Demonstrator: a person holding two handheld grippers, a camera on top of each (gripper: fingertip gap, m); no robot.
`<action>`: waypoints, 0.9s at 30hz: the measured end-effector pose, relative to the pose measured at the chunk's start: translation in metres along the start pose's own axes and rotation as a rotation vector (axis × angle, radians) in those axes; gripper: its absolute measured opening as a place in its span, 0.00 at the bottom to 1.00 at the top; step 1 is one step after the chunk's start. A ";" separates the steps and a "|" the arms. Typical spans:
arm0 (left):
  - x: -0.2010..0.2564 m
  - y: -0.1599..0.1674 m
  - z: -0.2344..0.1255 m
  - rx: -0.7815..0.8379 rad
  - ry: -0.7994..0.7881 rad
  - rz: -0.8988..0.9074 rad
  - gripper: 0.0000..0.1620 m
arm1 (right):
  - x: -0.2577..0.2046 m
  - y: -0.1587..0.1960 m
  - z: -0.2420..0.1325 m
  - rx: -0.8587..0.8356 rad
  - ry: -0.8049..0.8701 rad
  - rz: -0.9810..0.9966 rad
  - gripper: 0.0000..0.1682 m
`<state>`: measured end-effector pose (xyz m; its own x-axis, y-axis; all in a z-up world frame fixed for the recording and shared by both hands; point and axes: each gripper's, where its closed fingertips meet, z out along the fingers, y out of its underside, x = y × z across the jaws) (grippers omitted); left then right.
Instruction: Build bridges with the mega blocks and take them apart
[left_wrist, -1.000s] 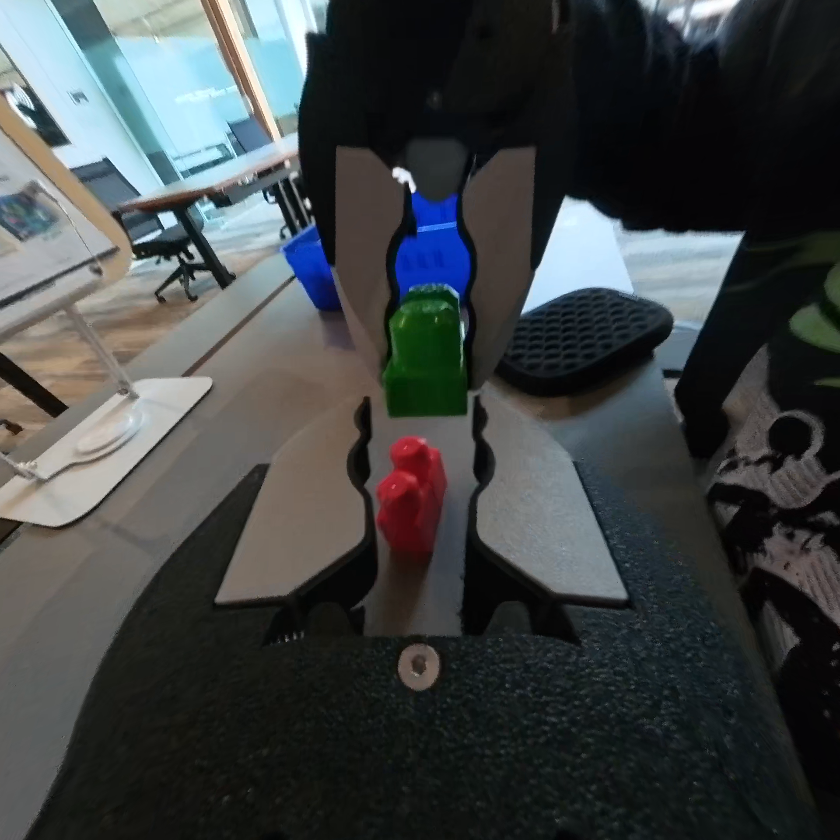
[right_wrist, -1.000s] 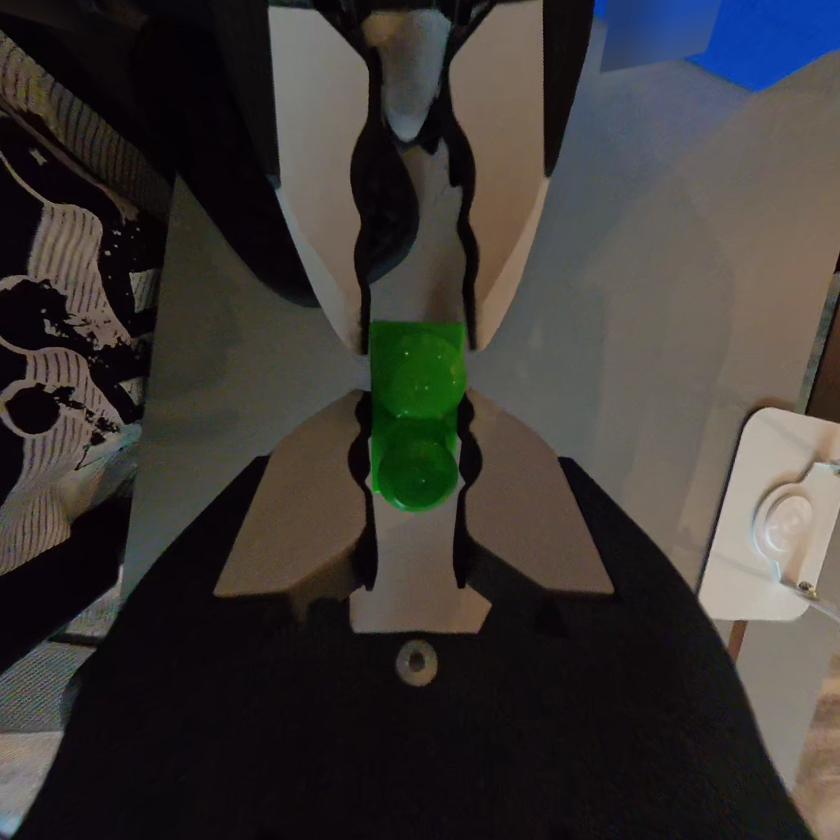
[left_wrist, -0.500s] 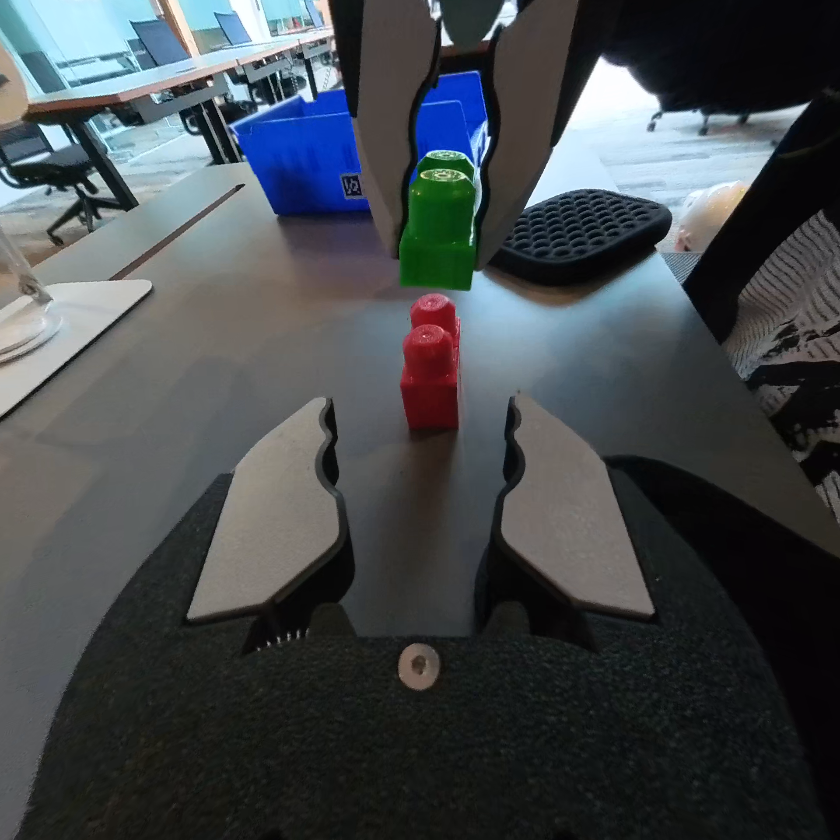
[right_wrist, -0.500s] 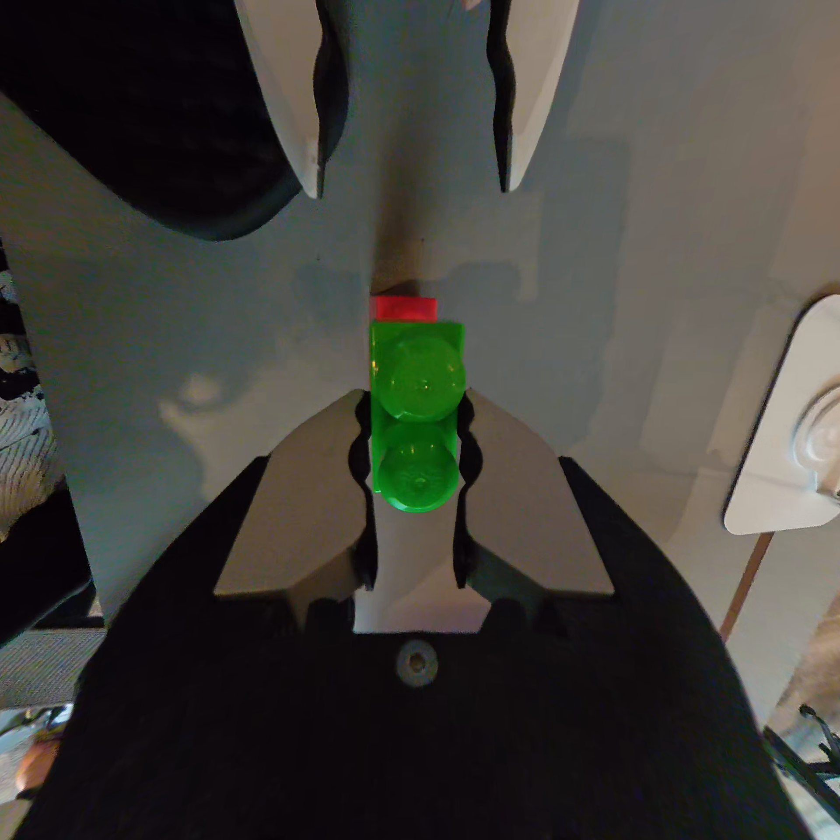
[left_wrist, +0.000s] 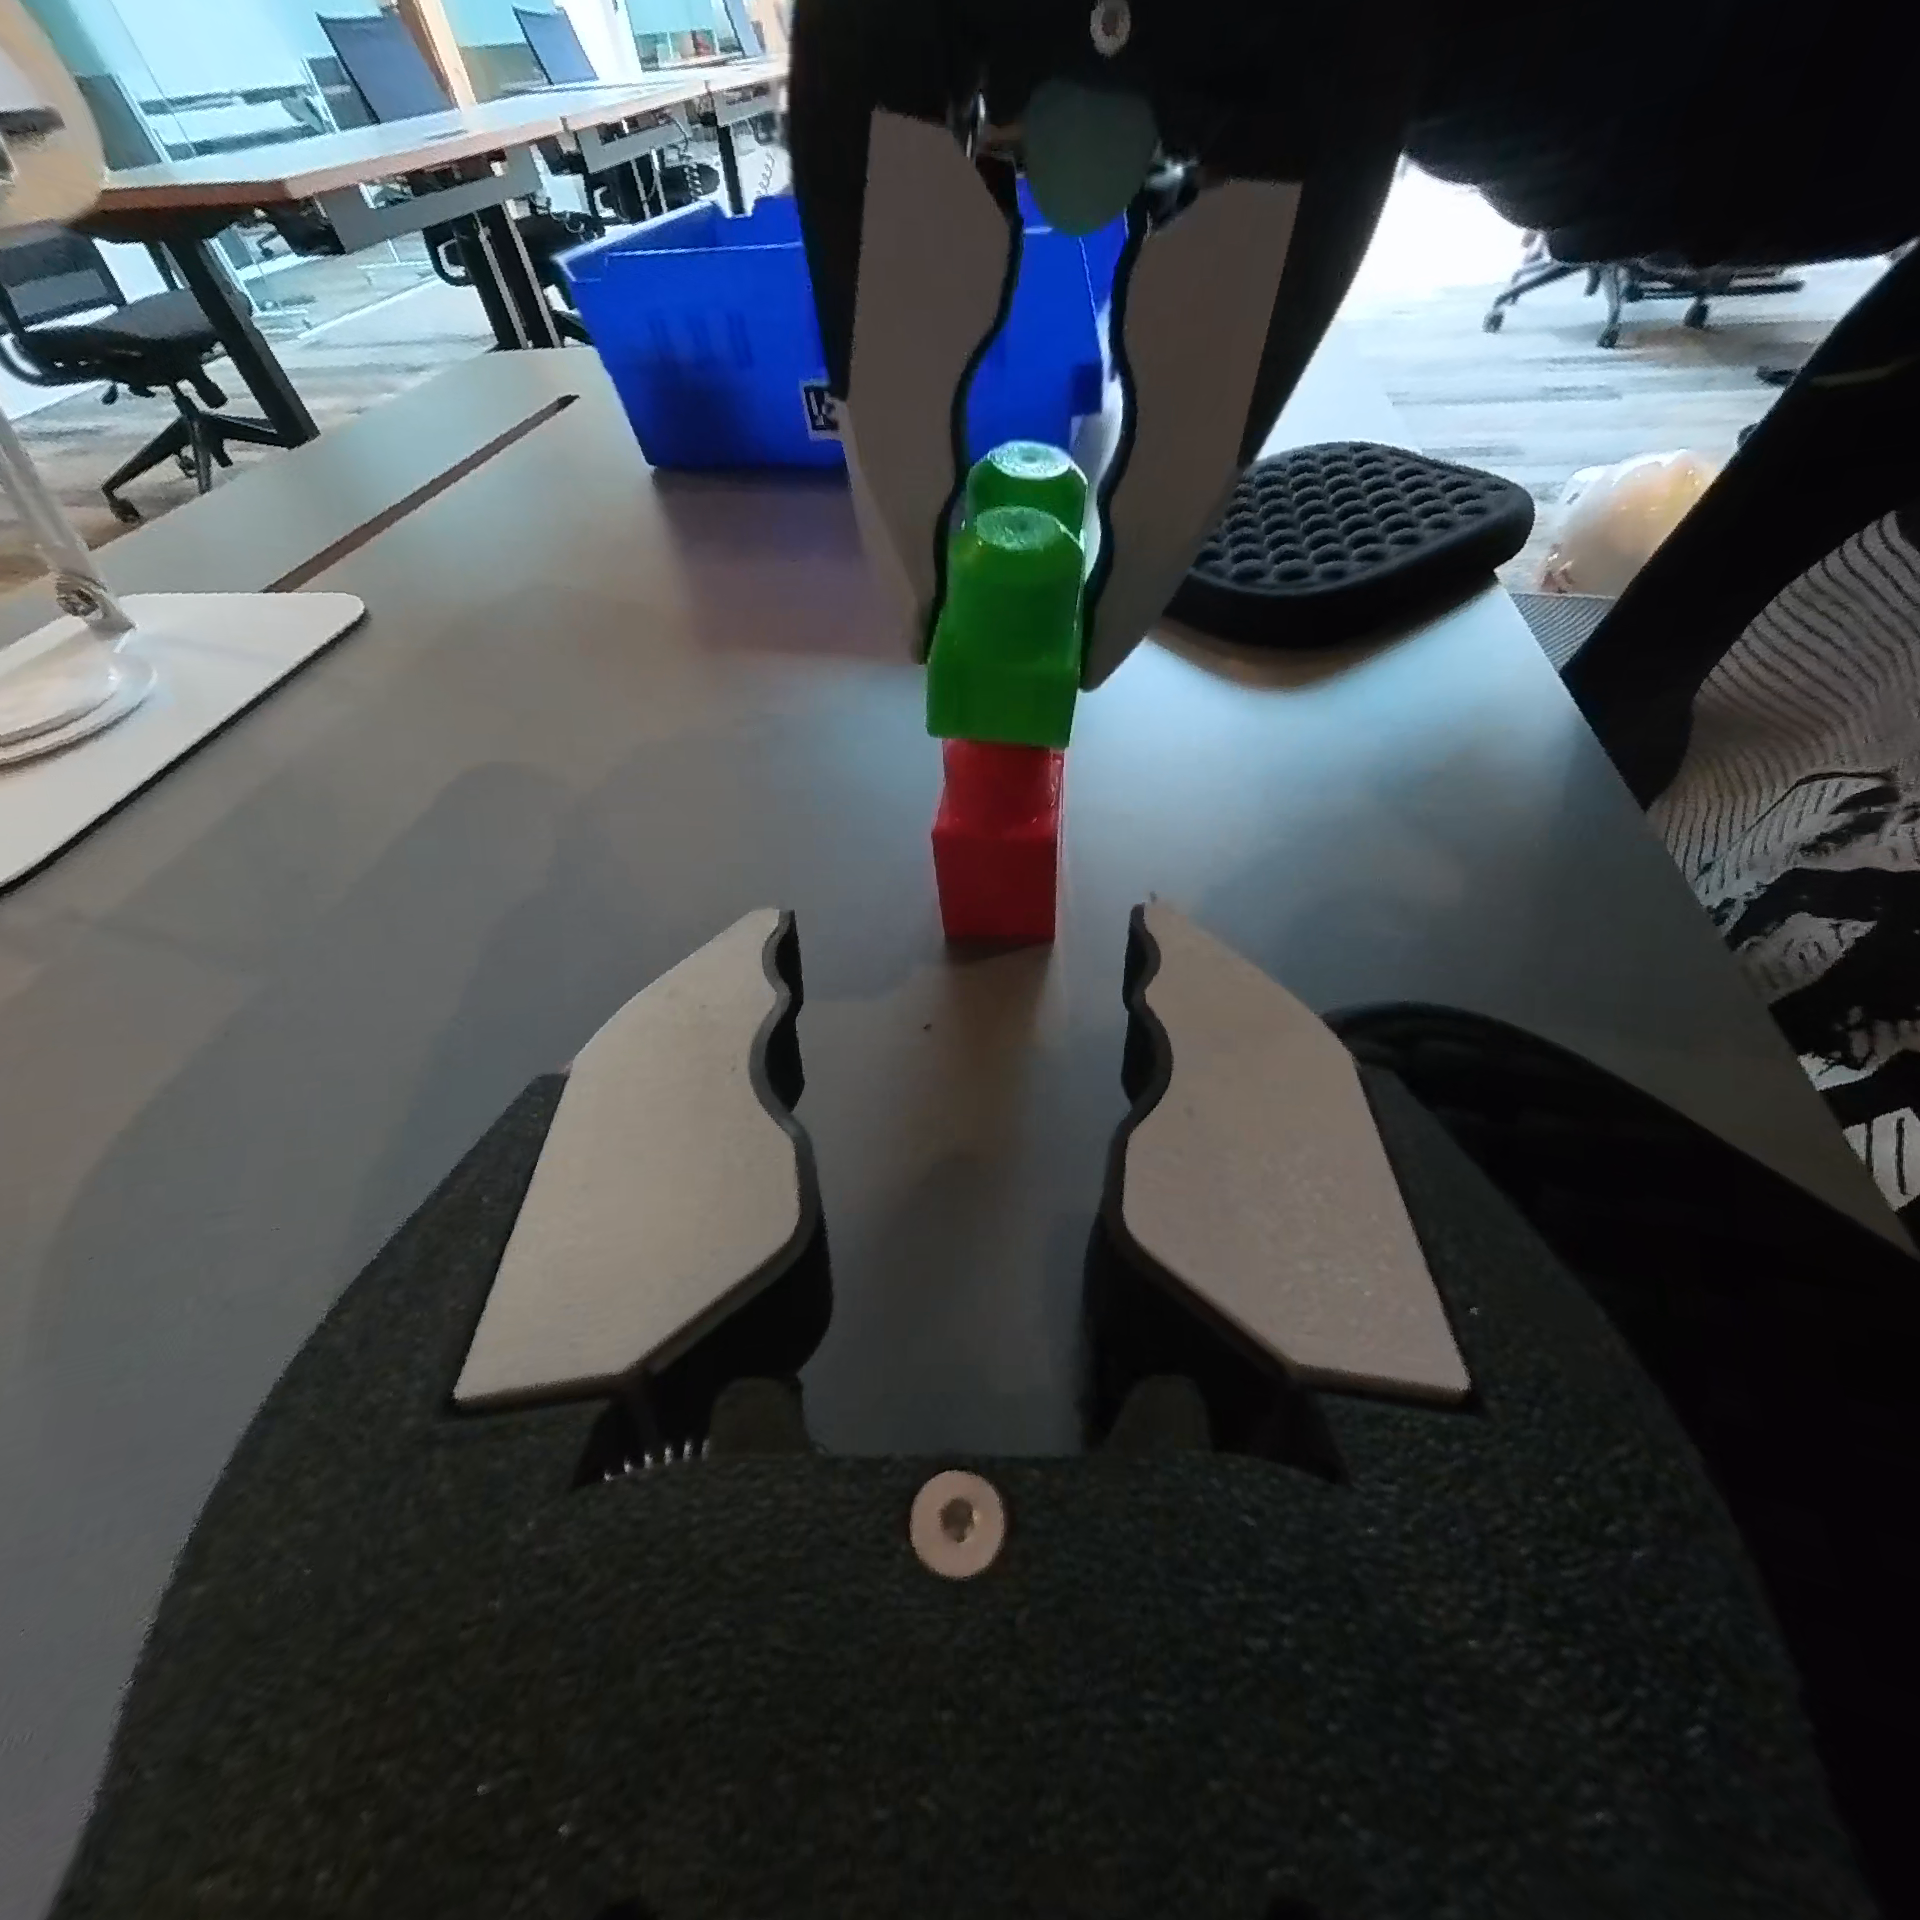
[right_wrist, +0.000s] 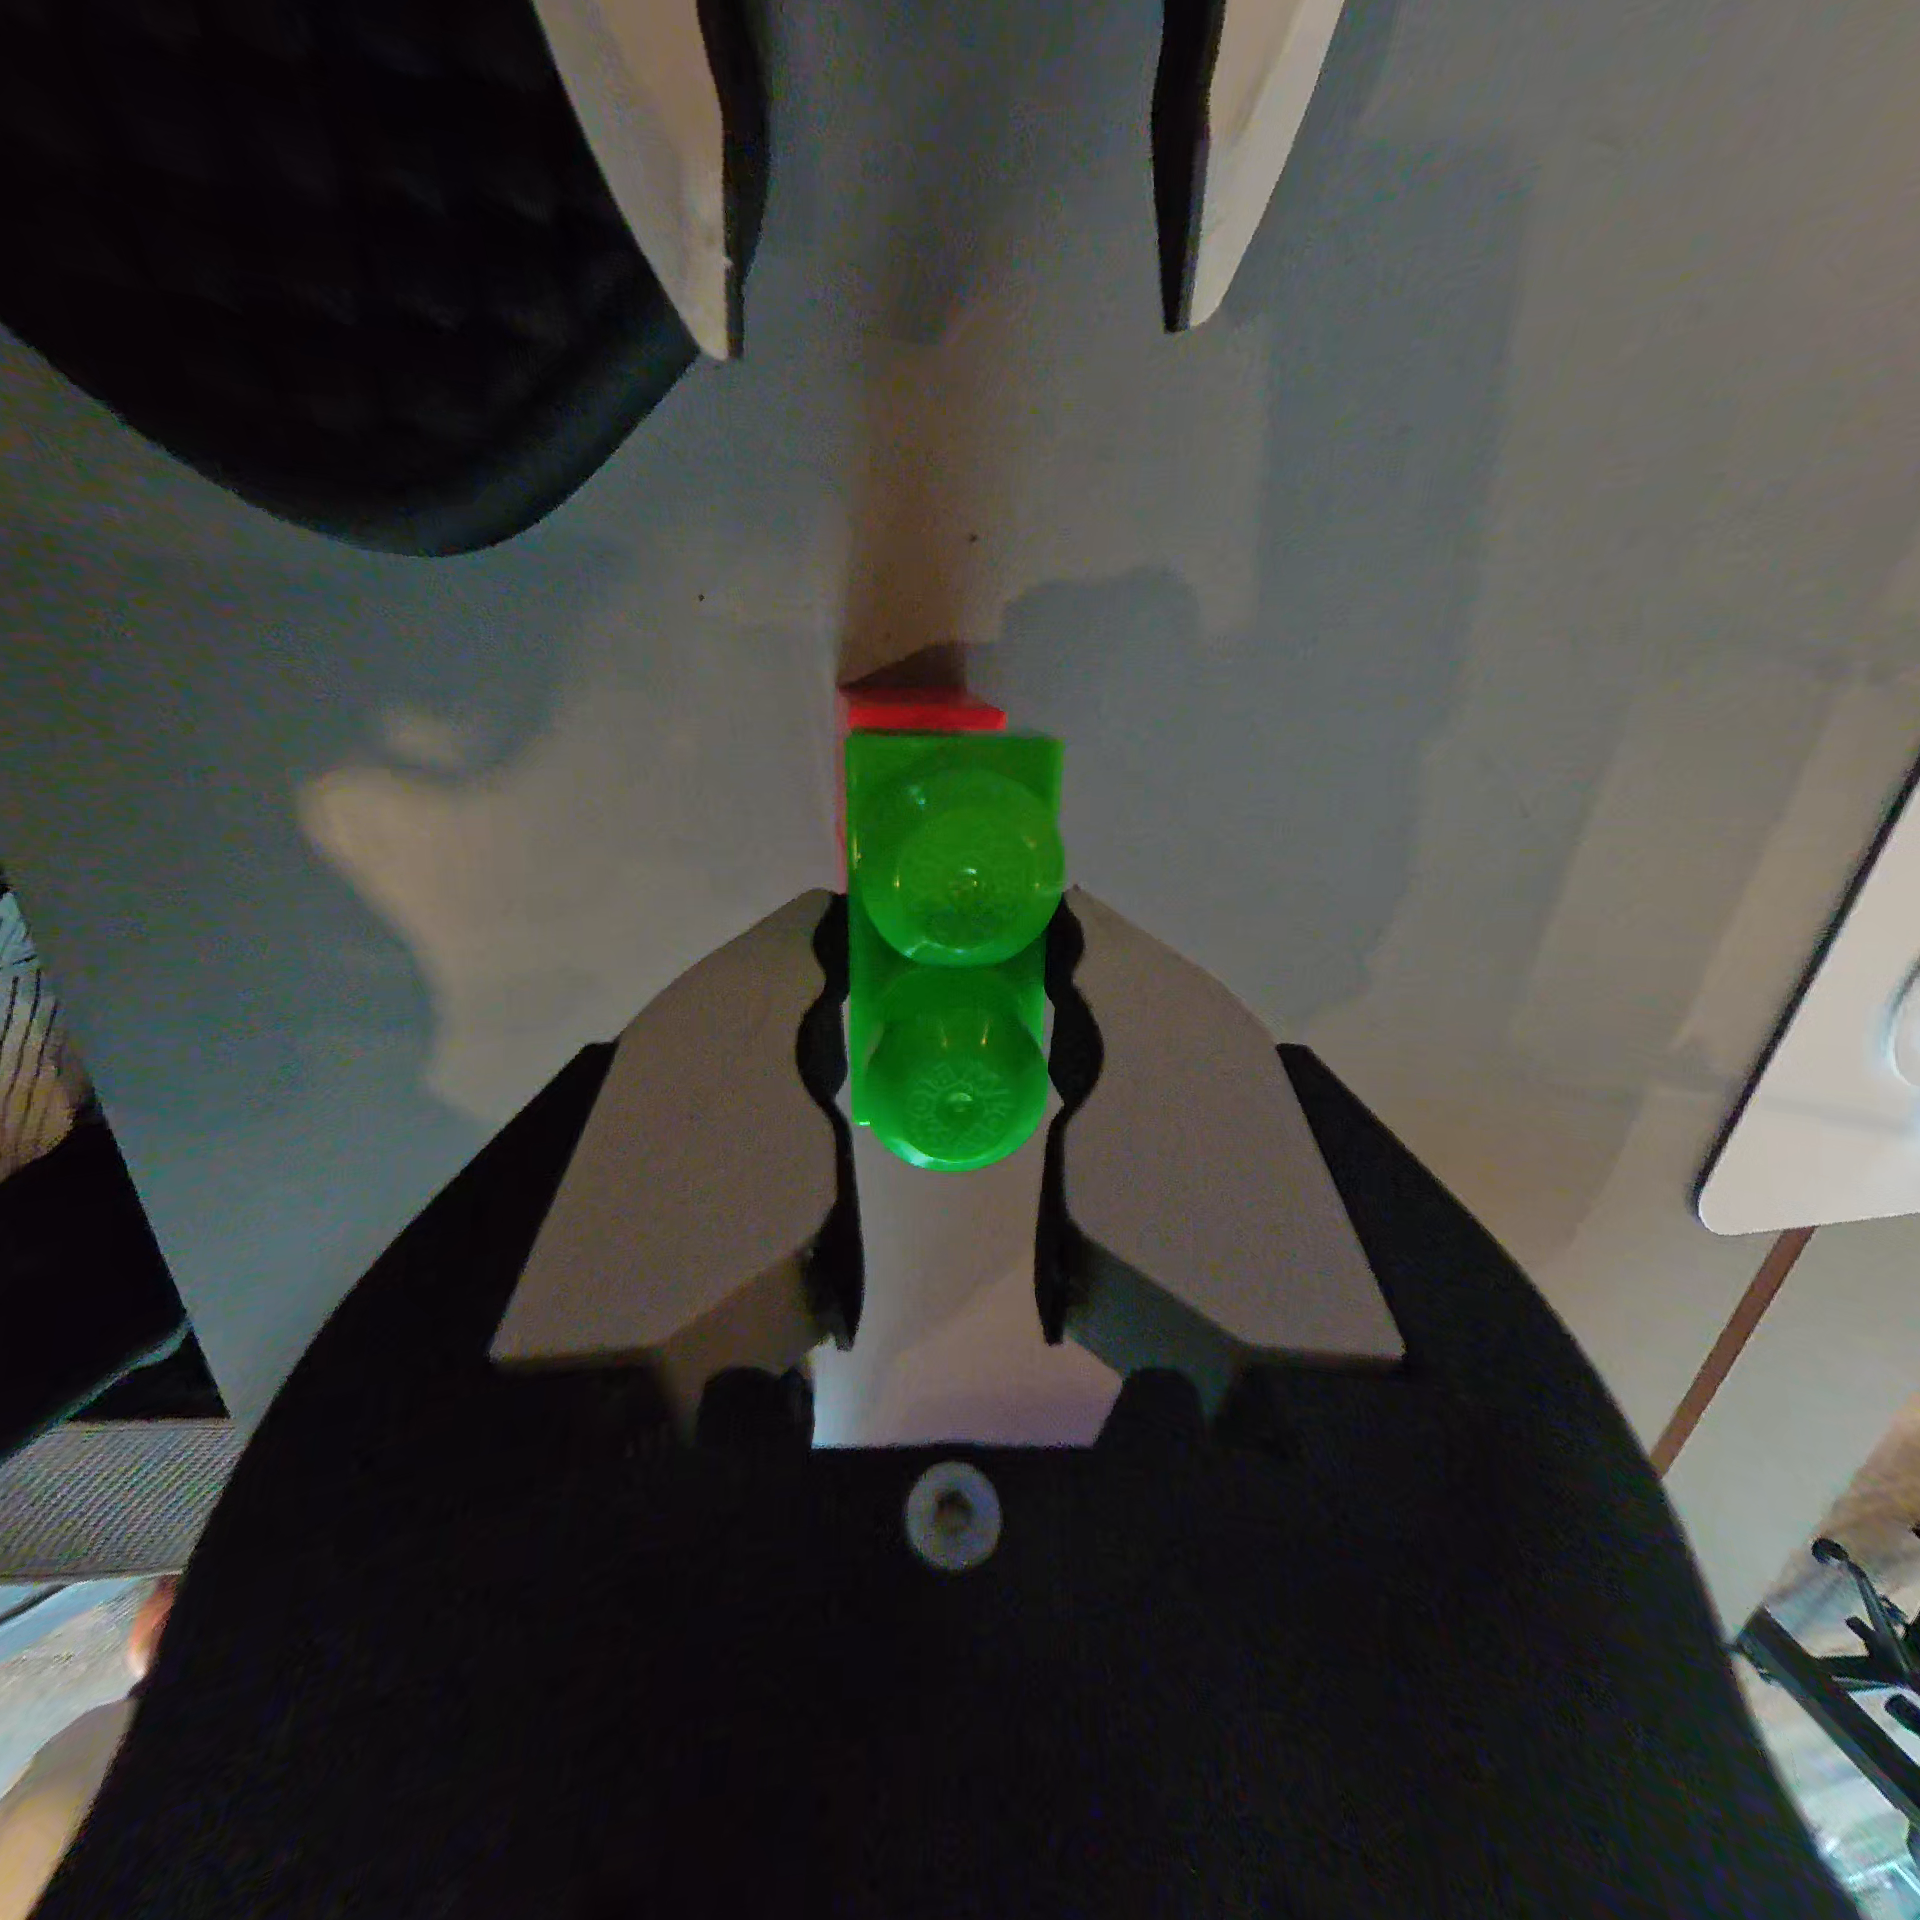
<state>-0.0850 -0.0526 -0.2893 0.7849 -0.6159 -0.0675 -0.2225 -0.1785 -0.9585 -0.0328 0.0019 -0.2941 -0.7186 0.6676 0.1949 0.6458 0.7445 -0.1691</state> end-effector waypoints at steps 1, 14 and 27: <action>-0.001 -0.001 -0.001 0.007 -0.001 -0.009 0.37 | 0.000 0.000 0.001 -0.005 -0.004 0.000 0.21; 0.000 0.000 0.000 0.001 0.005 -0.009 0.34 | -0.004 0.003 0.019 -0.050 -0.048 -0.001 0.21; -0.001 0.001 0.000 0.000 0.009 -0.021 0.34 | -0.006 0.007 0.027 -0.149 -0.109 -0.032 0.21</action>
<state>-0.0856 -0.0524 -0.2899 0.7841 -0.6191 -0.0444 -0.2055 -0.1915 -0.9597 -0.0307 0.0032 -0.3226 -0.7579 0.6461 0.0902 0.6474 0.7619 -0.0179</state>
